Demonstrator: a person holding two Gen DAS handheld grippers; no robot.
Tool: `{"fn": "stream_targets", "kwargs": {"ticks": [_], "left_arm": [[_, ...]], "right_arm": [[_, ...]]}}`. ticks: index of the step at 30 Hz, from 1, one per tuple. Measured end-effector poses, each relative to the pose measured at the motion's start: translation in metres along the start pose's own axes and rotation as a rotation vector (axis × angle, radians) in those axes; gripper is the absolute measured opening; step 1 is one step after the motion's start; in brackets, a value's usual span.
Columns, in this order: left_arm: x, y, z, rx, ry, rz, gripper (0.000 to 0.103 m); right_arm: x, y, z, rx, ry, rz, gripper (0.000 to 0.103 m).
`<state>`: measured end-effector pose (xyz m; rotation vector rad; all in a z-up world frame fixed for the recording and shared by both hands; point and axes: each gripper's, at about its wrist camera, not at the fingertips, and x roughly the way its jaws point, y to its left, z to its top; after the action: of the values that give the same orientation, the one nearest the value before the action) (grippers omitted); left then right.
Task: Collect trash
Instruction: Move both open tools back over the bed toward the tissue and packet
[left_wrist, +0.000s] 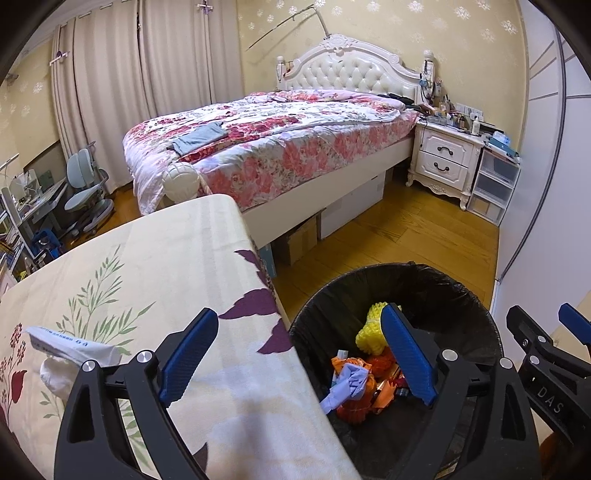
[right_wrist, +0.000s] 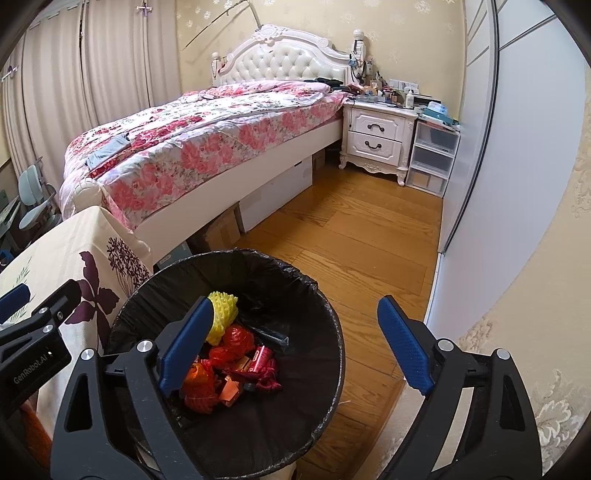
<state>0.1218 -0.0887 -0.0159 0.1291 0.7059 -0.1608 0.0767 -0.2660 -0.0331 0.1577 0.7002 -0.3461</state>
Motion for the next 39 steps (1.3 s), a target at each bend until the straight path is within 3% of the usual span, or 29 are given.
{"fn": "stream_targets", "kwargs": {"ticks": [8, 24, 35, 39], "left_arm": [[-0.02, 0.025, -0.017, -0.029, 0.003, 0.03, 0.09], [-0.055, 0.097, -0.062, -0.119, 0.042, 0.131, 0.09], [-0.051, 0.16, -0.079, -0.225, 0.107, 0.242, 0.09], [-0.046, 0.175, -0.078, -0.264, 0.125, 0.244, 0.09]], "right_arm": [[-0.019, 0.015, -0.009, -0.015, -0.003, 0.042, 0.089], [-0.049, 0.084, -0.038, -0.111, 0.018, 0.182, 0.093], [-0.053, 0.145, -0.049, -0.215, 0.042, 0.277, 0.093], [-0.052, 0.163, -0.051, -0.245, 0.058, 0.308, 0.093]]}}
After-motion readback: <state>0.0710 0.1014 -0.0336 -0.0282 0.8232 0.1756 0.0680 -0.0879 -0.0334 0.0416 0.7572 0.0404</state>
